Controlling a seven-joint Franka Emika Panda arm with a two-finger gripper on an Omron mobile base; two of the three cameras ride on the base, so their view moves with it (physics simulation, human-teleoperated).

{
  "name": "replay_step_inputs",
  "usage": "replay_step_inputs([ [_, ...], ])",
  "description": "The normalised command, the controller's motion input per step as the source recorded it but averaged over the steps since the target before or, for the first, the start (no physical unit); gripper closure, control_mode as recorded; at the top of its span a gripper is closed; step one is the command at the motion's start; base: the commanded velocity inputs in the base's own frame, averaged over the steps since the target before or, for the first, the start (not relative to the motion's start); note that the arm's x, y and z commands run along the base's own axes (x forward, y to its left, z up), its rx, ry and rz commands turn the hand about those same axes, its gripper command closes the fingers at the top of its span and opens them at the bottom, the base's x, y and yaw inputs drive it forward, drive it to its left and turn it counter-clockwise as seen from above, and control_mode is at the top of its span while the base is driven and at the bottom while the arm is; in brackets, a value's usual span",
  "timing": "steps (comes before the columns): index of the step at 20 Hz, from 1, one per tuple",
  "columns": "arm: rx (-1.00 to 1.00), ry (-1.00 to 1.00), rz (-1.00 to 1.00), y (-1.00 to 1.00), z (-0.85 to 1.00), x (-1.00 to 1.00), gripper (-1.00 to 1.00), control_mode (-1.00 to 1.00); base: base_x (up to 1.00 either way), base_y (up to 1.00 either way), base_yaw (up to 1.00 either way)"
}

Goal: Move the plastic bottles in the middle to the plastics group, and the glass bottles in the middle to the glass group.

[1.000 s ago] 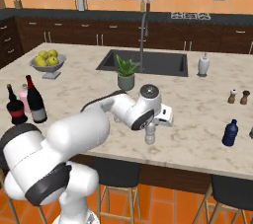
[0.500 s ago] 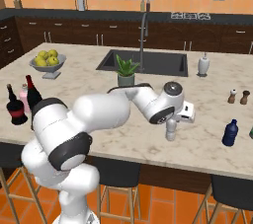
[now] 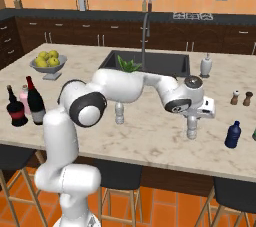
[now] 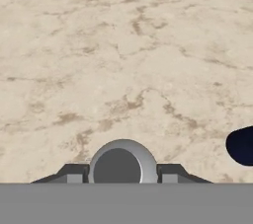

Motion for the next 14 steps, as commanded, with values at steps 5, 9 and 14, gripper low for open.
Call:
replay_step_inputs([
  [5, 0.03, -0.02, 0.00, -0.25, 0.00, -0.01, 1.00, -1.00, 0.00, 0.00, 0.00],
  [9, 0.00, -0.01, 0.00, 0.00, 0.00, 0.00, 1.00, -1.00, 0.00, 0.00, 0.00],
  [14, 0.00, 0.00, 0.00, 0.00, -0.05, 0.00, 1.00, -1.00, 0.00, 0.00, 0.00],
])
